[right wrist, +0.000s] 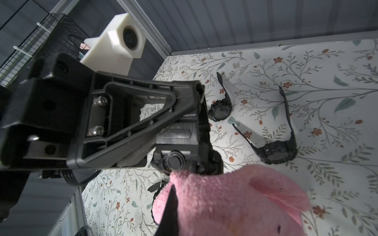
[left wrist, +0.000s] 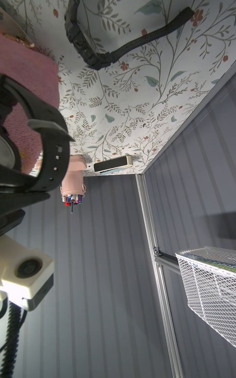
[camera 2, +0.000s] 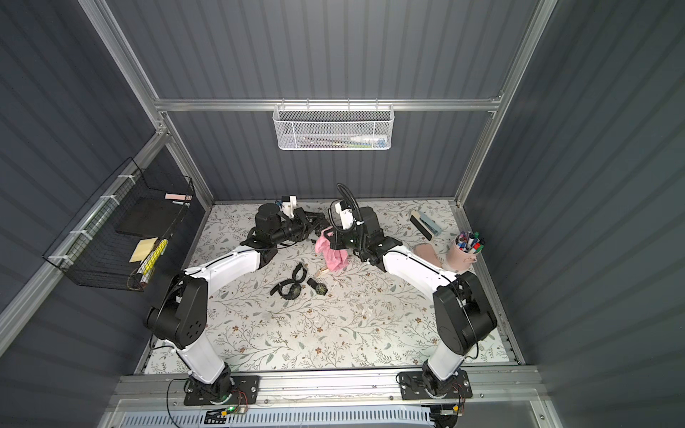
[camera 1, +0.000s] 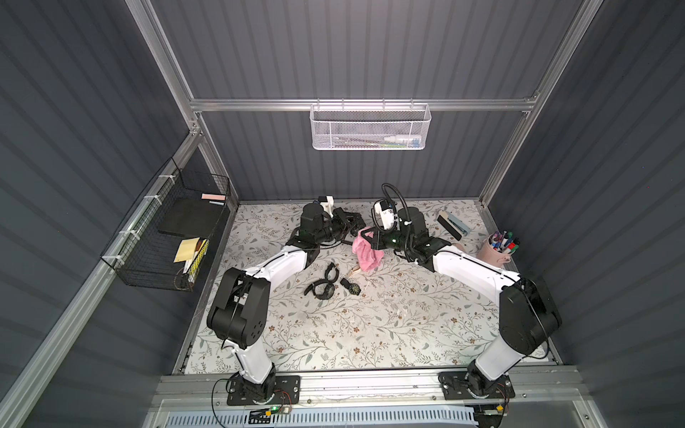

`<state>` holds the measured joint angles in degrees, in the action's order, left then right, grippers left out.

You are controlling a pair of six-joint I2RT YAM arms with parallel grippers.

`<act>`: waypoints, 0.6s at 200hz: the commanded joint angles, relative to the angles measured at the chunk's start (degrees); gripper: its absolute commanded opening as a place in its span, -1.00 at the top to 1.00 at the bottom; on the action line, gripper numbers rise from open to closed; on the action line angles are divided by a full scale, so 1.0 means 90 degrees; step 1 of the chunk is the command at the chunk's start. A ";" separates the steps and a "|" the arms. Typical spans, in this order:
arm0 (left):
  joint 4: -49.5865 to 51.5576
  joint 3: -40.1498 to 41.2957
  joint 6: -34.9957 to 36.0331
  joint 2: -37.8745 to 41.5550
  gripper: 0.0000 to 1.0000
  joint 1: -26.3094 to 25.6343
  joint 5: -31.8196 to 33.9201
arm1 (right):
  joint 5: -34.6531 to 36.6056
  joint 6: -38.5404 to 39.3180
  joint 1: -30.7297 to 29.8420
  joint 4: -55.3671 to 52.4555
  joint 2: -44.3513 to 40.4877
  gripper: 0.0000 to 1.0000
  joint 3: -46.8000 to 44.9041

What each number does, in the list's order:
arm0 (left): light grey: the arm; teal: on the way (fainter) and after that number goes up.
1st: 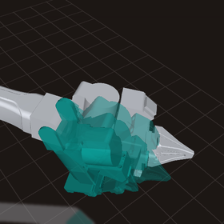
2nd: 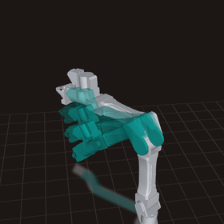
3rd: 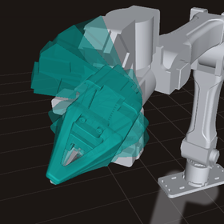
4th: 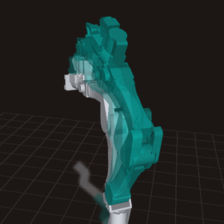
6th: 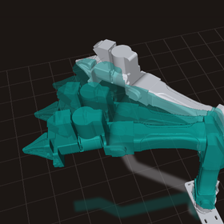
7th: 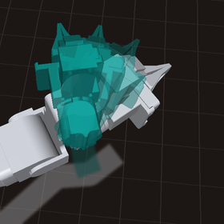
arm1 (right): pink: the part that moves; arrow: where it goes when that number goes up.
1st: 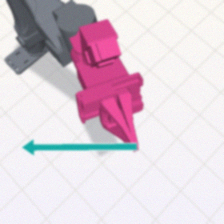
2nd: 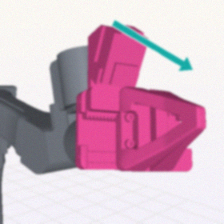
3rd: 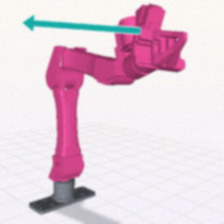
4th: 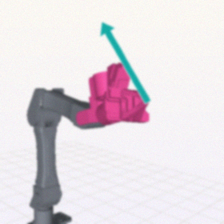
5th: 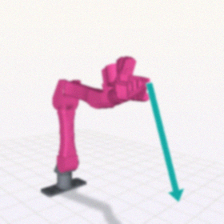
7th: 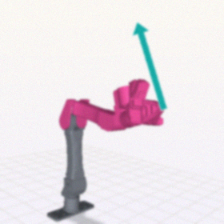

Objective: Wipe the watch dial
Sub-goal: Wipe the dirt from the watch dial.

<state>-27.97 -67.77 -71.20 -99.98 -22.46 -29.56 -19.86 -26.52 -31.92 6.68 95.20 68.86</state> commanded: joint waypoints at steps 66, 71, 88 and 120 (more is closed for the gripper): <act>-0.0251 -0.0244 -0.0088 0.0273 1.00 -0.0102 -0.0138 | 0.0825 -0.0002 -0.0286 -0.0646 0.0451 1.00 0.0615; -0.0243 -0.0281 -0.0078 0.0260 1.00 -0.0102 -0.0143 | 0.0789 0.0000 -0.0328 -0.0684 0.0483 1.00 0.0664; -0.0194 -0.0324 -0.0052 0.0231 1.00 -0.0110 -0.0133 | 0.0681 0.0038 -0.0443 -0.0714 0.0560 1.00 0.0828; -0.0169 -0.0196 -0.0027 0.0231 1.00 -0.0132 -0.0123 | 0.0443 -0.0070 -0.0574 -0.0599 0.0516 1.00 0.1058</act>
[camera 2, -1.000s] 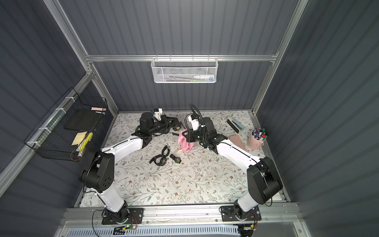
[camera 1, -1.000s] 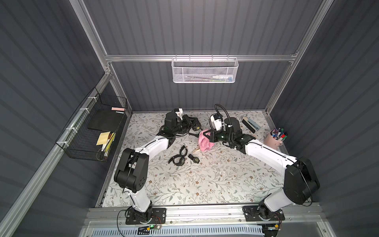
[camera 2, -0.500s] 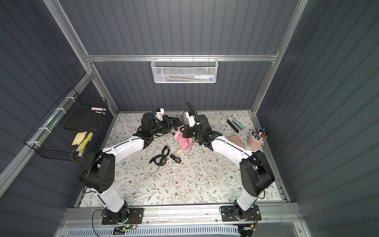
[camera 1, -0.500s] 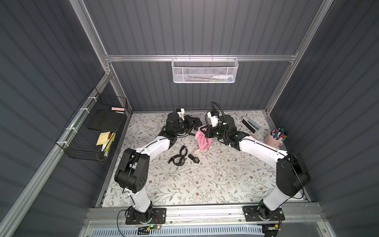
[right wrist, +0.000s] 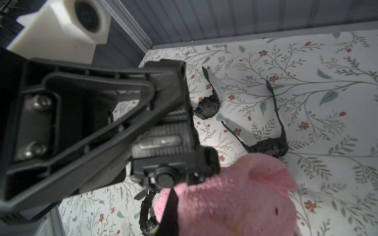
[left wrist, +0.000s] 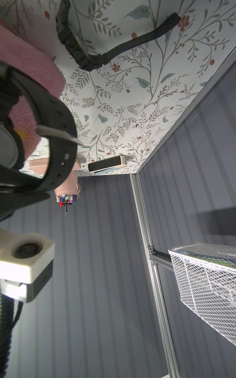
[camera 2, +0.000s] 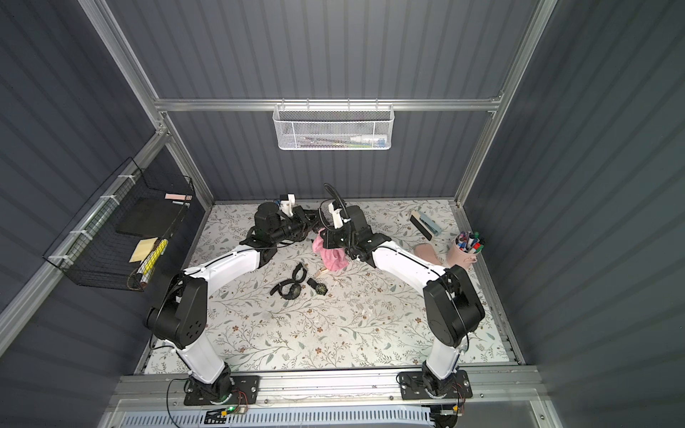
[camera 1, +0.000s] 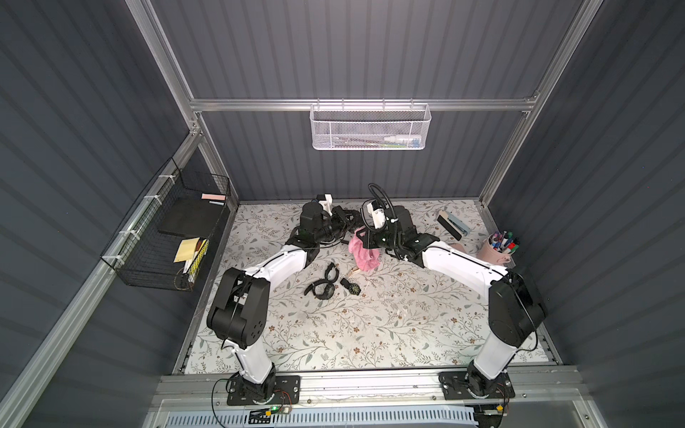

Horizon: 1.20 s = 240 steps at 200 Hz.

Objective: Wipe the watch dial
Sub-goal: Wipe the dirt from the watch dial.

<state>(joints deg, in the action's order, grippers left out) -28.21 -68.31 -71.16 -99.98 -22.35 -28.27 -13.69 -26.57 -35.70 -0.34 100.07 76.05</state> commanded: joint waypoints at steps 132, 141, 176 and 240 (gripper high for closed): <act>-0.0076 0.0320 0.0085 0.0268 1.00 -0.0154 -0.0277 | 0.1034 -0.0063 -0.0138 0.1414 -0.0674 1.00 -0.0222; -0.0075 0.0329 0.0084 0.0272 1.00 -0.0154 -0.0288 | 0.1249 -0.0054 -0.0129 0.1384 -0.0704 1.00 -0.0272; -0.0055 0.0245 0.0087 0.0277 1.00 -0.0154 -0.0318 | 0.1893 0.0085 -0.0110 0.1058 -0.0700 1.00 -0.0372; -0.0040 -0.0003 0.0057 0.0240 1.00 -0.0154 -0.0371 | 0.1437 0.0073 -0.0115 0.0392 -0.0212 1.00 -0.0086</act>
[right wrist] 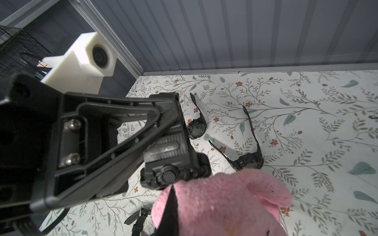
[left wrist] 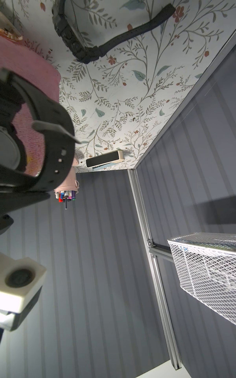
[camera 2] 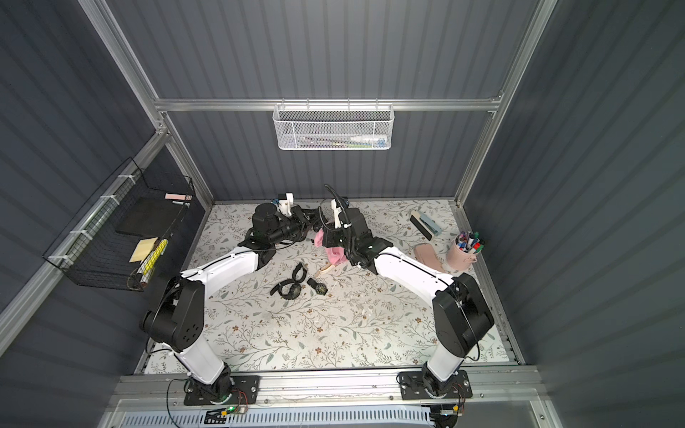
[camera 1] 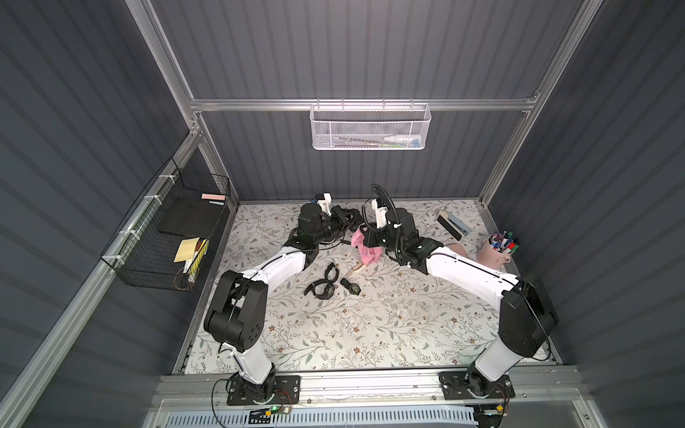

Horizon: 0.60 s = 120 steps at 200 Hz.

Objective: Wipe the watch dial
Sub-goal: Wipe the dirt from the watch dial.

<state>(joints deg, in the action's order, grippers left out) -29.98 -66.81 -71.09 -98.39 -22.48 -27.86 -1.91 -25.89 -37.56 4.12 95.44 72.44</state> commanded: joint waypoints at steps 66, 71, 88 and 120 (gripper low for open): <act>0.0216 -0.0332 0.0054 0.0044 1.00 -0.0139 -0.0429 | -0.0392 -0.0076 0.0082 -0.0704 0.0773 1.00 0.0624; 0.0218 -0.0331 0.0050 0.0035 1.00 -0.0137 -0.0422 | -0.0464 -0.0072 0.0087 -0.0662 0.0765 1.00 0.0624; 0.0198 -0.0296 0.0037 0.0000 1.00 -0.0139 -0.0397 | -0.0690 -0.0051 0.0068 -0.0497 0.0701 1.00 0.0643; 0.0170 -0.0142 0.0031 -0.0072 1.00 -0.0139 -0.0378 | -0.1254 -0.0139 0.0053 -0.0001 0.0545 1.00 0.0620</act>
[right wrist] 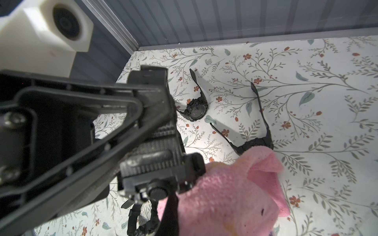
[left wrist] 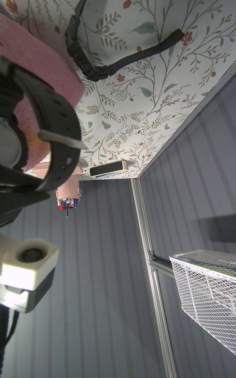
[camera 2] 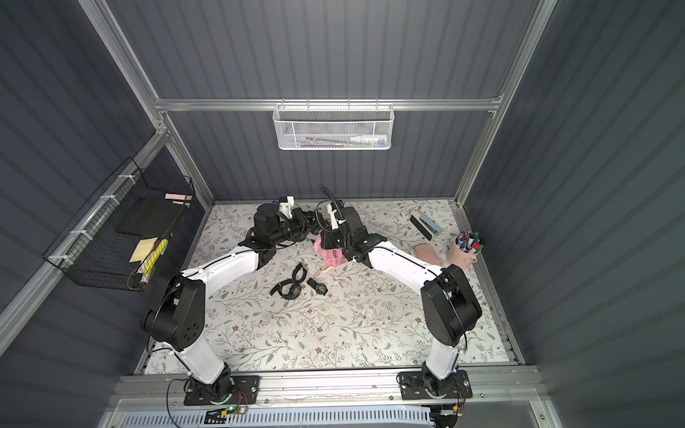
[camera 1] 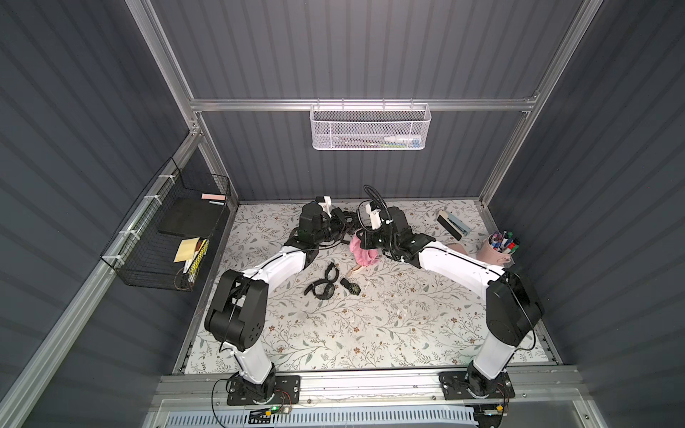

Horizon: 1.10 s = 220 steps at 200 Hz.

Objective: Wipe the watch dial
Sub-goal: Wipe the dirt from the watch dial.

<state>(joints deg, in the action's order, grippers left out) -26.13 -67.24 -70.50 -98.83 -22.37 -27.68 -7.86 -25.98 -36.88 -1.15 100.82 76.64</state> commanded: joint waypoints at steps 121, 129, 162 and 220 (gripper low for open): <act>-0.0152 0.0390 0.0129 -0.0191 1.00 -0.0146 -0.0487 | 0.0278 -0.0219 0.0041 0.1711 -0.0935 1.00 -0.0292; -0.0153 0.0393 0.0129 -0.0201 1.00 -0.0149 -0.0498 | 0.0486 -0.0157 0.0054 0.1563 -0.0961 1.00 -0.0266; -0.0173 0.0361 0.0083 -0.0191 1.00 -0.0147 -0.0535 | 0.0869 0.0072 0.0140 0.0893 -0.0754 1.00 -0.0067; -0.0082 -0.0014 0.0039 -0.0123 1.00 -0.0150 -0.0606 | 0.0793 0.0140 0.0127 0.0225 -0.0290 1.00 -0.0061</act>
<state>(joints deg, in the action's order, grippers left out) -29.36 -65.71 -70.50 -99.70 -22.41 -28.38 -4.29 -25.08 -36.80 -0.49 96.27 73.95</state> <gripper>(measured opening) 0.073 0.055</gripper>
